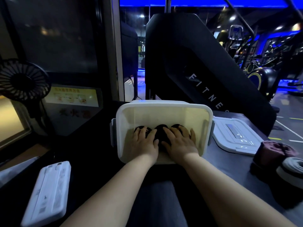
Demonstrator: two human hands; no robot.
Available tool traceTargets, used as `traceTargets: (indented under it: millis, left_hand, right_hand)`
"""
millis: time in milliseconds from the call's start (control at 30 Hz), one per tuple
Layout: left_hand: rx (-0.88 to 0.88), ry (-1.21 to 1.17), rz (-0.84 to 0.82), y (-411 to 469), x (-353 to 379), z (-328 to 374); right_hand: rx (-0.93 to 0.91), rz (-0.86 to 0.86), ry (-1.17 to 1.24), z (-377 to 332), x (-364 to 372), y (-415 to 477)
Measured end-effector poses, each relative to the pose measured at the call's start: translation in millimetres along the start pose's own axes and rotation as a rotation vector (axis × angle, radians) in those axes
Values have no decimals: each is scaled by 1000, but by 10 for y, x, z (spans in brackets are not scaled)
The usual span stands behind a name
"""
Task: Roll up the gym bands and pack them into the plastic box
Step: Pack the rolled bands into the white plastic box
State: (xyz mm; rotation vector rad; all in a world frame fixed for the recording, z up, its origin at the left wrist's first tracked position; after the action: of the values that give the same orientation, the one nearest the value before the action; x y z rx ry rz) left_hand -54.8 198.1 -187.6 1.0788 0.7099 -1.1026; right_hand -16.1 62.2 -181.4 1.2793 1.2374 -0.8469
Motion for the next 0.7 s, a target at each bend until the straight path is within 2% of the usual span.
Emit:
traceTargets:
  millis: [67, 167, 233, 300, 467, 700]
  left_hand:
    - [-3, 0, 54, -65, -39, 57]
    - [64, -149, 212, -218, -86, 207]
    - [87, -189, 237, -301, -73, 329]
    - [75, -190, 156, -376, -43, 466]
    - [141, -287, 57, -589, 92, 916]
    - [184, -409, -78, -710, 452, 1665]
  right_hand:
    - [-41, 35, 11, 25, -23, -59]
    - [-105, 196, 74, 121, -126, -248]
    - [-101, 220, 86, 250, -154, -359]
    - [-102, 186, 63, 369, -203, -487]
    - [-115, 324, 71, 790, -380, -890]
    - [8, 449, 87, 1603, -554, -1324]
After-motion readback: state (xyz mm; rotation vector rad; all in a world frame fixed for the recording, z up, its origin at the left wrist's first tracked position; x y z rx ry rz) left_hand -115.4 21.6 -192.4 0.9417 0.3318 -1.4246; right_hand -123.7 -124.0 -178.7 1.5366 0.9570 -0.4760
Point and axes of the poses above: each hand's wrist, its own y-axis towards the middle knuckle, its own x-axis out of the palm, z = x × y, the point moved 3 cm from there along y, towards the middle knuckle, and after that the axes turned 13 degrees about x, right-handed, at the moved point
